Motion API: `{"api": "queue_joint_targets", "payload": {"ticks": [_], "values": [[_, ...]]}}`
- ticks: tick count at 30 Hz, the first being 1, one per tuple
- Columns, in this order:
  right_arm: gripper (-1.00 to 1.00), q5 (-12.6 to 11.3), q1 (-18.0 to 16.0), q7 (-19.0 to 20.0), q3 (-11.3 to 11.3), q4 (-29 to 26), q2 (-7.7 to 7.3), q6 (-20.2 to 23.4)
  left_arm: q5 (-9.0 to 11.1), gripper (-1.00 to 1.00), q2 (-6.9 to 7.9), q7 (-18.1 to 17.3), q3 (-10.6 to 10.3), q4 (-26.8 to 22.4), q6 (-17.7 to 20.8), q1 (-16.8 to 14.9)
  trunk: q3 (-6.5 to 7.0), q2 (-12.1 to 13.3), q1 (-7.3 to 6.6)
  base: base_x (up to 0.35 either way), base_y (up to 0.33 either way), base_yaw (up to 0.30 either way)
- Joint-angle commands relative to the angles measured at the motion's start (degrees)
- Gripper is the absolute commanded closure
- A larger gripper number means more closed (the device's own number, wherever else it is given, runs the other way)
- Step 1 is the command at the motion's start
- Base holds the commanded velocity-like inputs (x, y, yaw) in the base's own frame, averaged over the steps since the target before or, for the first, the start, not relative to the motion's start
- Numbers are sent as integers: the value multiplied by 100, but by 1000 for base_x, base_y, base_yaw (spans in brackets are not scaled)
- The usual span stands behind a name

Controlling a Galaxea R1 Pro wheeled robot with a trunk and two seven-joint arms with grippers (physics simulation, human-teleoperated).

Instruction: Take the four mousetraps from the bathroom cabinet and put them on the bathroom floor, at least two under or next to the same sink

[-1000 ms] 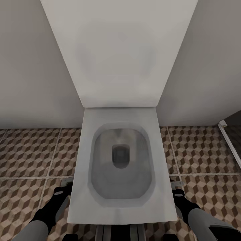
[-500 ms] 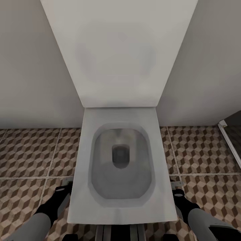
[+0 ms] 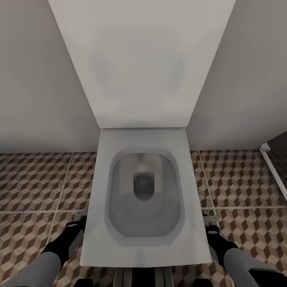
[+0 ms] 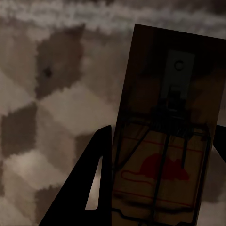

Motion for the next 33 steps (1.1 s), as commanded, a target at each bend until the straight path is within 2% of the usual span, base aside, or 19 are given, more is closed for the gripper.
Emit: {"api": "queue_joint_targets", "payload": {"ticks": [1,8,17,23,24,33], "values": [[-100,46,0,-2,-15,0,2,19,48,100,1,39,-10,-11,30,0,-3,-1,0,0,0,0],[-100,46,0,-3,-17,0,2,19,61,100,2,39,-10,18,35,-14,-3,-1,0,0,0,0],[-100,46,0,-5,-23,0,2,19,153,100,9,39,-2,420,38,-242,-3,-1,0,0,0,0],[-100,46,0,-6,-25,0,2,19,175,100,10,39,-1,504,33,-281,-3,-1,0,0,0,0],[-100,46,0,-6,-25,0,2,19,177,-100,10,39,-1,512,32,-286,-3,-1,0,0,0,0],[-100,46,0,-6,-30,0,2,19,179,-100,6,39,-1,522,24,-293,-3,-1,0,0,0,0]]}}
